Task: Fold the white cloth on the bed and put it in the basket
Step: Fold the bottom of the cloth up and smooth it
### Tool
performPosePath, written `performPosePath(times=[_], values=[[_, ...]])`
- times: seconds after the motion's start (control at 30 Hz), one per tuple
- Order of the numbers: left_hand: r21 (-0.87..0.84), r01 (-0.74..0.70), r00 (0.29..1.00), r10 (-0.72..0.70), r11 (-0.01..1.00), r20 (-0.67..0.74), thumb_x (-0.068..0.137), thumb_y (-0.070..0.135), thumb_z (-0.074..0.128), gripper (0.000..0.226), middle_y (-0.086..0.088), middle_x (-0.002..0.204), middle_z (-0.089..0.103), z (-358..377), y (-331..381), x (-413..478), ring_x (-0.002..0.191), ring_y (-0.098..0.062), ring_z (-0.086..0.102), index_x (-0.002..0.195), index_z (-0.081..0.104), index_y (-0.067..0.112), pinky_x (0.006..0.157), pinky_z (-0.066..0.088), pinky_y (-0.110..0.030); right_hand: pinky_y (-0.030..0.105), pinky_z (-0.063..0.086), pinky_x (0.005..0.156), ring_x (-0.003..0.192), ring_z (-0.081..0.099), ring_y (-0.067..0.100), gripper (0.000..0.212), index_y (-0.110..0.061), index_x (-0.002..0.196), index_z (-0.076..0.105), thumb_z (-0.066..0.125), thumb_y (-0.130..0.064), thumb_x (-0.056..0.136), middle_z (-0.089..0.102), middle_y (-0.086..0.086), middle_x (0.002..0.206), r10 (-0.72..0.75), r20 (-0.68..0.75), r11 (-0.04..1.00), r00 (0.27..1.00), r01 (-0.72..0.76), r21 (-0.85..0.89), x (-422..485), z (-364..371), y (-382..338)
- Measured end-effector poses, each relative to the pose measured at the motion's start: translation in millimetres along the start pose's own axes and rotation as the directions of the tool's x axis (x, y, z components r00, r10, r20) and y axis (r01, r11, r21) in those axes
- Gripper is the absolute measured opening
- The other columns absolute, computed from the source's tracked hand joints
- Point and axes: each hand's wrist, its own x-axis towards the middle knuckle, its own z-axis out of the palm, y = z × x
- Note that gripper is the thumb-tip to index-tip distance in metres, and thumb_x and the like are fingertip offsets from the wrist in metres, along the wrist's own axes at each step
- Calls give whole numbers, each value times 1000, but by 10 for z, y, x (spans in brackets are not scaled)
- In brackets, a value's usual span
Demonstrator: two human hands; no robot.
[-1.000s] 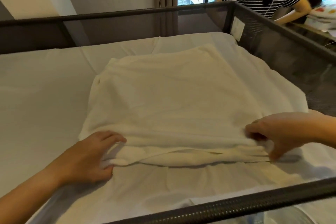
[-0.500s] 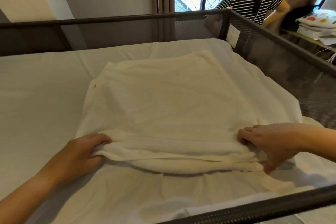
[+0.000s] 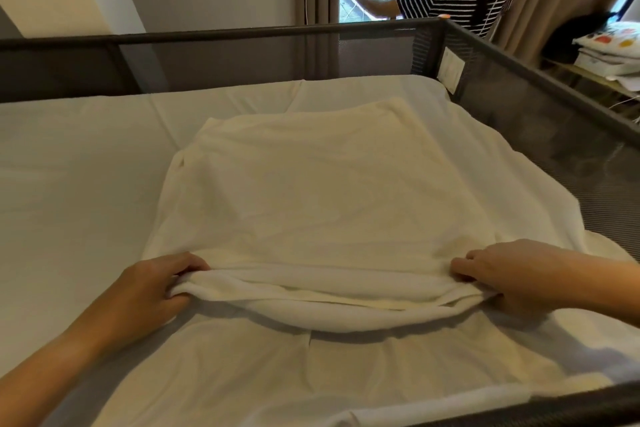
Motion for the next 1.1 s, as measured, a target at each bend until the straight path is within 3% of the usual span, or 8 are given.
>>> performPosePath(times=[0.2, 0.37, 0.53, 0.6, 0.67, 0.8, 1.03, 1.1], values=[[100, -51, 998, 46, 994, 54, 76, 30, 79, 34, 31, 109, 66, -77, -31, 38, 97, 9, 66, 103, 71, 48, 80, 53, -19, 30, 55, 94, 103, 65, 9, 14, -36, 111, 60, 60, -31, 98, 66, -17, 113, 129, -109, 991, 986, -133, -30, -8, -150, 163], [129, -18, 997, 8, 992, 77, 76, 25, 78, 19, 25, 93, 73, -217, -13, 27, 87, 4, 70, 87, 73, 39, 74, 57, -27, 35, 58, 93, 100, 65, 10, 27, -32, 112, 67, 59, -16, 93, 68, -14, 109, 217, -218, 976, 952, -204, 80, -115, -281, 305], [120, 22, 974, -49, 992, 222, 77, 28, 74, 10, 9, 72, 73, -389, 151, -49, 68, -9, 68, 71, 68, 23, 68, 59, -38, 34, 53, 70, 67, 52, 17, 9, -11, 87, 61, 62, -19, 84, 66, 3, 81, 203, -161, 973, 966, -181, 143, -210, -280, 381], [130, 55, 947, -93, 990, 308, 72, 29, 71, 12, 3, 65, 68, -466, 215, -90, 59, -8, 59, 66, 66, 20, 60, 48, -32, 32, 54, 70, 66, 51, 12, 11, -15, 89, 66, 67, -26, 84, 68, 2, 83, 164, -59, 971, 985, -151, 187, -269, -287, 352], [158, 69, 901, -129, 985, 413, 71, 29, 72, 12, 1, 64, 65, -518, 287, -139, 58, -4, 54, 66, 66, 20, 59, 41, -27, 33, 59, 82, 76, 64, 11, 9, -28, 93, 75, 72, -29, 85, 75, -5, 92, 144, 54, 956, 988, -153, 252, -334, -311, 296], [186, 122, 816, -206, 975, 541, 70, 30, 77, 14, 14, 61, 61, -566, 422, -197, 58, 1, 53, 68, 68, 20, 58, 40, -21, 33, 61, 92, 97, 73, 16, 17, -38, 96, 77, 73, -26, 86, 78, -11, 100, 141, 189, 931, 972, -195, 309, -417, -379, 189], [123, 135, 860, -178, 983, 479, 69, 29, 79, 6, 16, 64, 68, -802, 472, 2, 62, 2, 59, 70, 75, 25, 60, 46, -16, 32, 60, 91, 93, 71, 11, 19, -44, 93, 77, 73, -26, 88, 75, -21, 95, 196, 23, 935, 980, -194, 298, -373, -634, 354], [87, 125, 884, -151, 988, 443, 72, 23, 80, 5, 11, 66, 71, -927, 440, 127, 63, 0, 60, 69, 76, 24, 62, 47, -17, 34, 58, 98, 99, 70, 10, 18, -39, 104, 77, 73, -26, 93, 75, -21, 104, 218, -49, 936, 975, -194, 294, -310, -764, 444]])
